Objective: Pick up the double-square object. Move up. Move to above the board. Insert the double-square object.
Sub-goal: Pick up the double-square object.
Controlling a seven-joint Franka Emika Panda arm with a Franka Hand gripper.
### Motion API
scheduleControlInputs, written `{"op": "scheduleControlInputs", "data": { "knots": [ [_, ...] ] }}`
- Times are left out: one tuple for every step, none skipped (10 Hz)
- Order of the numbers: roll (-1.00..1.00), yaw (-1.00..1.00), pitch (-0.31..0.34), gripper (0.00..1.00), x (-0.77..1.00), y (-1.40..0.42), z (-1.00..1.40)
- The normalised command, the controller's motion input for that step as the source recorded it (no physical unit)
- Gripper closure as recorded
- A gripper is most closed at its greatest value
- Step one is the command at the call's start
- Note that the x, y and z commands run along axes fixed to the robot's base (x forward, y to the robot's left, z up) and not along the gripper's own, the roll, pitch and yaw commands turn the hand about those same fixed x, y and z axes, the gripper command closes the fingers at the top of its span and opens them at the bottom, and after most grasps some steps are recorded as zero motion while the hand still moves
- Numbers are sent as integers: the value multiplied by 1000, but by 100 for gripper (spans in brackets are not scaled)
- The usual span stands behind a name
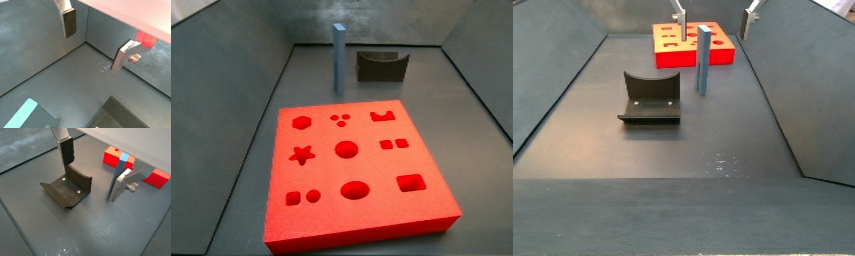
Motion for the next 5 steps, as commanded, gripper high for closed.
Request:
{"op": "scheduleControlInputs", "data": {
  "knots": [
    [-29,0,3,0,0,-9,0],
    [0,129,0,0,-177,-83,-37],
    [84,60,-37,0,-60,-129,0],
    [0,191,-80,0,0,-511,-243],
    [-47,369,0,0,249,-557,-337]
  ]
}}
